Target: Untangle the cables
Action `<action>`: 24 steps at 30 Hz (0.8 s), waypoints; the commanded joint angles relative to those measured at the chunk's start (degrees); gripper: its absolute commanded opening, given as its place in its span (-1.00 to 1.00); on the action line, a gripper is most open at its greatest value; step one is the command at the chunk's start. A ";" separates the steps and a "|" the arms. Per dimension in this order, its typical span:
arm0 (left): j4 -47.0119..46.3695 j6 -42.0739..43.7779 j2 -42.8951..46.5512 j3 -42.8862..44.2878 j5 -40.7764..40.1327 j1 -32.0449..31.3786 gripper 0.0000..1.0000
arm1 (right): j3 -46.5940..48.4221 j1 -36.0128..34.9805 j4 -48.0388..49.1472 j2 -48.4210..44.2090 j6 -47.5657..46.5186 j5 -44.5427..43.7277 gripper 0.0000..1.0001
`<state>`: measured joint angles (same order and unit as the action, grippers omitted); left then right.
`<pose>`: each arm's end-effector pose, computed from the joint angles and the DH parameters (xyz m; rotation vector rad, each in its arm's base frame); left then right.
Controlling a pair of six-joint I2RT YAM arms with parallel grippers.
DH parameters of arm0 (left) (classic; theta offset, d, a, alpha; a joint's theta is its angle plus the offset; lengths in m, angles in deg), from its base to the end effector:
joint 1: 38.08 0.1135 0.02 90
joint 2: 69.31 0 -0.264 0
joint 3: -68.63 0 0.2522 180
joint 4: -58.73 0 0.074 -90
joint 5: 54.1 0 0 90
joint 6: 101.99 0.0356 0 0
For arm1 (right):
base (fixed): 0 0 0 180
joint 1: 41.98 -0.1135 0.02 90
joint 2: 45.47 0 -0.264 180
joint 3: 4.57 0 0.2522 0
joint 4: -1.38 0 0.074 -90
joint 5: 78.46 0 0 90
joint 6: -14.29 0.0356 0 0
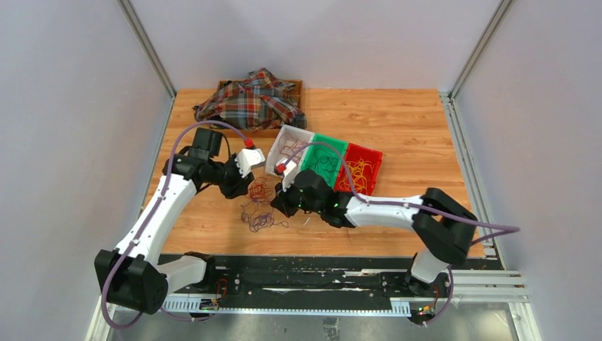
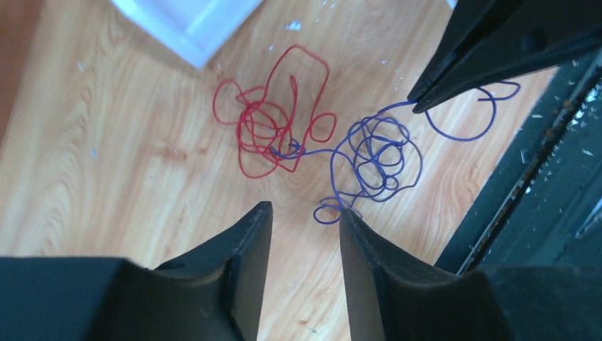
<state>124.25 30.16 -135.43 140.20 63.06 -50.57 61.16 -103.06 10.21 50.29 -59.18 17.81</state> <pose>0.2083 -0.0628 0.2873 1.2866 2.1401 -0.4114 0.1740 0.3230 0.2104 -0.8578 1.8891 0.9781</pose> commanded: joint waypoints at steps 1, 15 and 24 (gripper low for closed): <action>7.96 6.80 2.44 4.96 7.82 0.37 -0.04 | -0.01 -0.44 -0.13 -8.19 -1.96 3.79 -0.99; 9.56 13.45 8.18 4.66 21.79 0.27 0.14 | 5.41 -0.36 -2.80 -17.67 -3.75 12.41 -0.99; 9.54 19.49 10.14 1.40 22.06 -0.16 0.23 | 10.22 0.08 -9.80 -22.41 -3.90 14.37 -0.99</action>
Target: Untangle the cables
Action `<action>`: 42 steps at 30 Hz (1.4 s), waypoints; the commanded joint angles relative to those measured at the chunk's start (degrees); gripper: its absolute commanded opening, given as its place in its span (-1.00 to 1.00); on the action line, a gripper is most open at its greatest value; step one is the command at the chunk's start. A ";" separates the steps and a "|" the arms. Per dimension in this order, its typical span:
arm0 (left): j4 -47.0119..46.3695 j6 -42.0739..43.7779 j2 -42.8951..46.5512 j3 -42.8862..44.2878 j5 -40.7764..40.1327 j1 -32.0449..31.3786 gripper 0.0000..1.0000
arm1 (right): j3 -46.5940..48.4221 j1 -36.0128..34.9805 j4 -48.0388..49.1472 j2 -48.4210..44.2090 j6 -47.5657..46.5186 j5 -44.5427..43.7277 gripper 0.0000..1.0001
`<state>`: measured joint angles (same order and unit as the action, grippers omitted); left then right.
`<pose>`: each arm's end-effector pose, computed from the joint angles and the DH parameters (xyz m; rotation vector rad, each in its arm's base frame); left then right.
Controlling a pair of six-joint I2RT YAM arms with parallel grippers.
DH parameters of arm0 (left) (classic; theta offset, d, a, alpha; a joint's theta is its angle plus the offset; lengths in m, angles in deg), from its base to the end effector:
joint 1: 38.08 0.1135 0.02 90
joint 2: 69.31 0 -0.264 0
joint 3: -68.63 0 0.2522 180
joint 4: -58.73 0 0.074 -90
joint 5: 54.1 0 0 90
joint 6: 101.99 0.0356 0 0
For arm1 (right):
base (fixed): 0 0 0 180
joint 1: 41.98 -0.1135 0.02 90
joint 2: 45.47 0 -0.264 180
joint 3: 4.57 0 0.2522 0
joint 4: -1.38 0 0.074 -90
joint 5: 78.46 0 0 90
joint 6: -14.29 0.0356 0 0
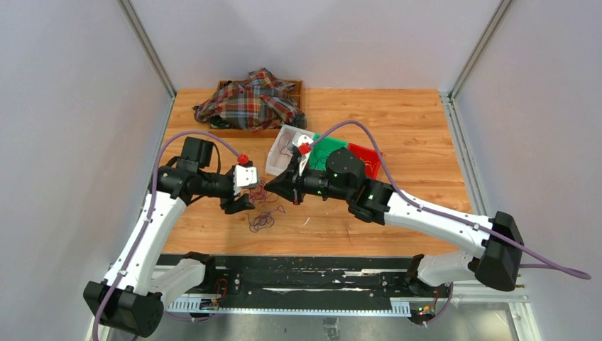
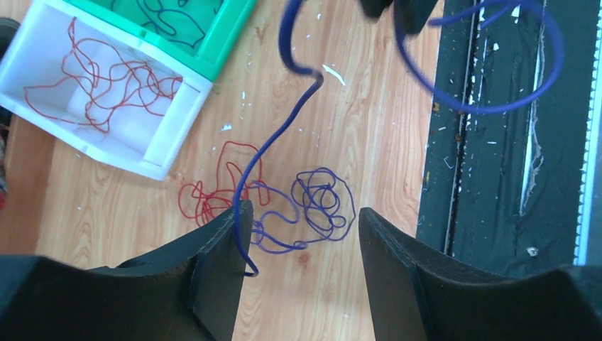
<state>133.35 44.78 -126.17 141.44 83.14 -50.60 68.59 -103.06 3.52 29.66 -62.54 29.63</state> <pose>0.1595 -0.0622 0.3200 1.5119 1.7007 -0.6764 0.1413 0.2786 0.3603 -0.9345 1.4376 1.2399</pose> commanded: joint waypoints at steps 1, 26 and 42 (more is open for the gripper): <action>-0.40 4.52 0.61 0.47 1.34 -0.14 0.22 | 3.15 0.08 -3.37 -1.90 -0.34 2.83 -0.99; -11.70 -6.14 4.40 2.72 2.99 -1.02 0.26 | -1.34 -0.02 1.48 -8.40 2.44 -0.70 -0.99; -23.74 -12.68 5.62 12.66 -5.21 -2.84 -0.99 | -7.35 0.07 5.40 -11.64 -0.20 -12.35 0.23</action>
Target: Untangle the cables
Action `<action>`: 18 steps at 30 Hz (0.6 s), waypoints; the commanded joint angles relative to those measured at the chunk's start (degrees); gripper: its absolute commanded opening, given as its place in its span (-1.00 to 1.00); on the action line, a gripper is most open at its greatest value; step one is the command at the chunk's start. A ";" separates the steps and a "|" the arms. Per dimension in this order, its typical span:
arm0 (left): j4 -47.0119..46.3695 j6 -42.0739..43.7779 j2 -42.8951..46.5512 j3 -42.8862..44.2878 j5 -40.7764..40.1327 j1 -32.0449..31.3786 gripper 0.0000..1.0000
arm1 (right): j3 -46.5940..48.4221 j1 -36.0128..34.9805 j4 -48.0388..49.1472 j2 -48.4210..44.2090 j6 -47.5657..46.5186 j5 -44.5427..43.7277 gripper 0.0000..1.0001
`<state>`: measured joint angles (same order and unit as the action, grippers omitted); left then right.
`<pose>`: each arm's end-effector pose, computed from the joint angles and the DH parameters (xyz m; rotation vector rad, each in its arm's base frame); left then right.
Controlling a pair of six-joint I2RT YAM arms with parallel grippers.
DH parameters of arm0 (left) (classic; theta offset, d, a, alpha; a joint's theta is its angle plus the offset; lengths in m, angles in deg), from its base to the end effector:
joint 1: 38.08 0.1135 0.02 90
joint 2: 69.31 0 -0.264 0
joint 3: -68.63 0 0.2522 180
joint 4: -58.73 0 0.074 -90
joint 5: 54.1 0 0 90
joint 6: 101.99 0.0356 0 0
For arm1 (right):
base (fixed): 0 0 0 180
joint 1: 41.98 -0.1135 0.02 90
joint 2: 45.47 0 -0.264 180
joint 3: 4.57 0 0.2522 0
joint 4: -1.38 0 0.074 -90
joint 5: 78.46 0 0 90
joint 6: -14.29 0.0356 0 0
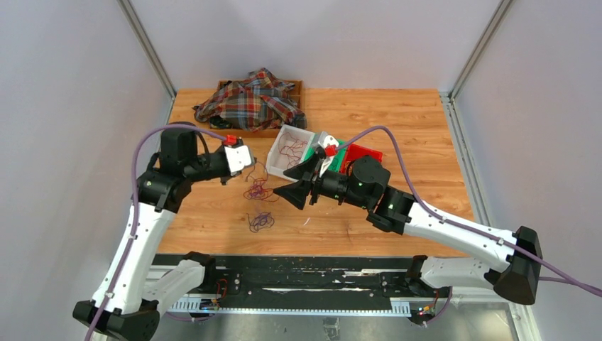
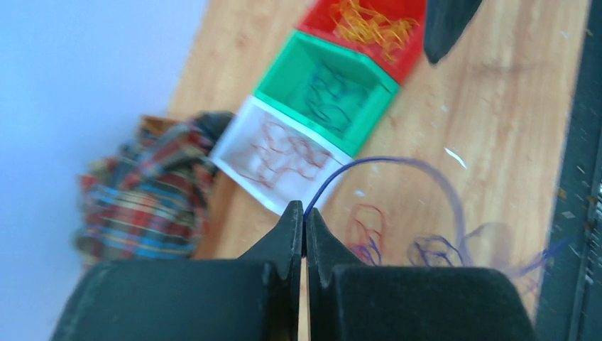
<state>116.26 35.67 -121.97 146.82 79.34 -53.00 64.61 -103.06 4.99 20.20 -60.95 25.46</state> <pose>0.1600 -0.0680 0.3792 1.3774 1.4392 -0.4396 0.1234 0.2411 0.3829 -0.8135 1.3522 1.2387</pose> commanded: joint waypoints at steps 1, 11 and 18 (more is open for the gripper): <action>-6.92 -4.23 1.24 9.34 -0.89 -0.42 -0.99 | -4.35 0.08 5.20 -2.30 -2.85 -10.13 0.29; -7.03 -9.44 2.12 19.86 2.61 -0.46 -0.99 | -1.65 1.14 10.55 6.51 -10.69 -11.57 0.59; -7.15 -11.06 1.79 24.15 3.86 -0.41 -0.99 | 2.88 1.18 16.89 17.14 -9.72 -6.51 0.62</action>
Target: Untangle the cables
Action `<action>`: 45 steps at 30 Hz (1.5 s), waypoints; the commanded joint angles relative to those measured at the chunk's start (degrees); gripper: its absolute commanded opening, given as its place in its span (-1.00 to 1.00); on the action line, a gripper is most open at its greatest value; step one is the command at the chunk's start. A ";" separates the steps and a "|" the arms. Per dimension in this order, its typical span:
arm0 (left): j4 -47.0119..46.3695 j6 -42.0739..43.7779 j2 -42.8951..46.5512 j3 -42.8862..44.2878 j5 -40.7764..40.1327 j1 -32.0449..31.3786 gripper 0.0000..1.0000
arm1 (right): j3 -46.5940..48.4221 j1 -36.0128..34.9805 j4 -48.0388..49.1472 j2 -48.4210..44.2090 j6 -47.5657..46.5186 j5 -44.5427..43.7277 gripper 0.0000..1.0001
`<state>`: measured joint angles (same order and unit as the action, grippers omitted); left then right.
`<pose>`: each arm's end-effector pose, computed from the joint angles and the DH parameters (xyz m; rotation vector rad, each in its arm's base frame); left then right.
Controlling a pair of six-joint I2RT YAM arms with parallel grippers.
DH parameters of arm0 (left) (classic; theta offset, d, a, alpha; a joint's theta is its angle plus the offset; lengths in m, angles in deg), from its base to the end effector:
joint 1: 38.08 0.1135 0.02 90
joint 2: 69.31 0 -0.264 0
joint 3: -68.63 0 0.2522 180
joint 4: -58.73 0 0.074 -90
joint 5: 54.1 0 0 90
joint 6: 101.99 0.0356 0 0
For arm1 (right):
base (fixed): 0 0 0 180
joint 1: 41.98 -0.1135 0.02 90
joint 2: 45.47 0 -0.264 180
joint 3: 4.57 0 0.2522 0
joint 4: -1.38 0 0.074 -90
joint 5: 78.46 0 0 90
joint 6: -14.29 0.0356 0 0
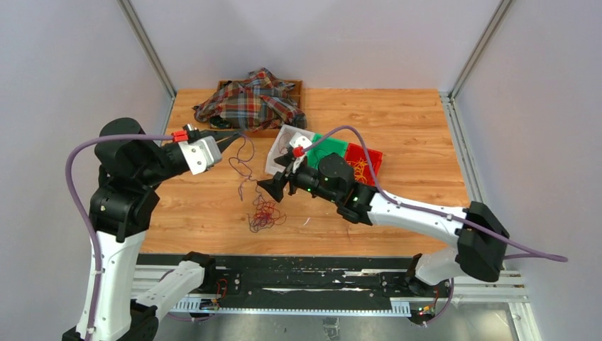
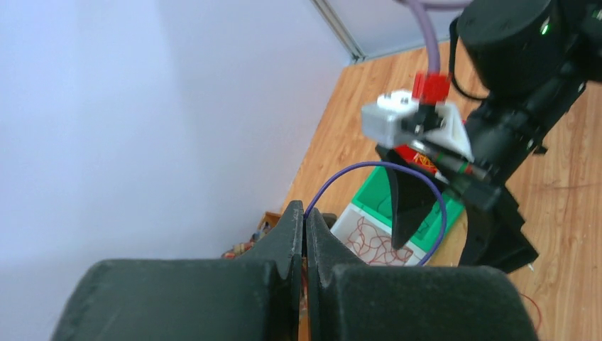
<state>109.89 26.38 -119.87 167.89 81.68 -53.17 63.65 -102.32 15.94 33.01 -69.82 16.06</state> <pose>0.1068 -0.0552 0.5026 1.2109 1.0618 -0.3288 0.1582 0.2835 0.3355 -0.7806 1.3708 0.9803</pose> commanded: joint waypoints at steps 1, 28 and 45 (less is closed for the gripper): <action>-0.87 -1.62 -0.32 3.65 1.44 -0.28 -0.99 | 4.41 0.40 6.44 5.70 -0.39 3.25 0.60; -28.94 -2.38 -4.24 15.26 -14.90 -0.28 -0.99 | 2.23 -3.56 14.48 32.08 7.95 -1.42 0.10; -28.30 1.10 -6.27 12.30 -17.90 -0.29 -0.99 | 2.63 -4.35 7.62 18.69 6.46 -0.24 0.64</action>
<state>78.62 26.47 -127.04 183.01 61.81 -53.22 64.74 -105.97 25.84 59.28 -61.89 16.01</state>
